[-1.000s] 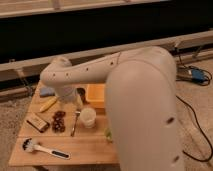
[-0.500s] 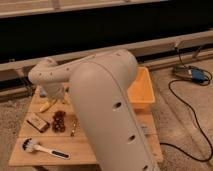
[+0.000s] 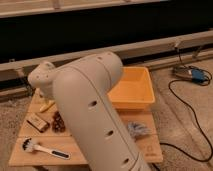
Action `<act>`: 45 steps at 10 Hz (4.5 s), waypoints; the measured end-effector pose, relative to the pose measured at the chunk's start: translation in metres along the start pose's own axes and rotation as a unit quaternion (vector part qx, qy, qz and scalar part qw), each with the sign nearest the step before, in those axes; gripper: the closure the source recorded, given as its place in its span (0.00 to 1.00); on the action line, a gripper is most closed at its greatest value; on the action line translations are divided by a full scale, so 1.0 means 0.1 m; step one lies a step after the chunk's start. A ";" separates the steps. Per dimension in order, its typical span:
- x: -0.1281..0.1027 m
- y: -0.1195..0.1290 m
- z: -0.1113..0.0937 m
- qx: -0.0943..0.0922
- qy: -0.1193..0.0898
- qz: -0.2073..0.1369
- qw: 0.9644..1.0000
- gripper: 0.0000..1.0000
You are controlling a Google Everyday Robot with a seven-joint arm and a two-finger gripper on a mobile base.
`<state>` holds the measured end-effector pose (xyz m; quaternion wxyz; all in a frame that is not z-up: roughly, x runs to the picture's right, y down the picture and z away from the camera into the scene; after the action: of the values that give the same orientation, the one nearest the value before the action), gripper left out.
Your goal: Place banana in metal cup
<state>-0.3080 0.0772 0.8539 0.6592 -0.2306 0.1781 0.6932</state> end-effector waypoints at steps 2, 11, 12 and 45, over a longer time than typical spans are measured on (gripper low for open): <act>-0.04 0.20 0.16 -0.004 0.003 -0.008 1.000 0.35; -0.24 0.77 0.53 0.015 0.010 -0.057 0.998 0.35; -0.26 0.74 0.57 0.022 0.011 -0.058 0.998 0.35; -1.09 -1.20 -0.73 -0.062 -0.115 -0.135 0.982 1.00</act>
<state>-0.1798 -0.0458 0.8604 0.7471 -0.2122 0.0249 0.6295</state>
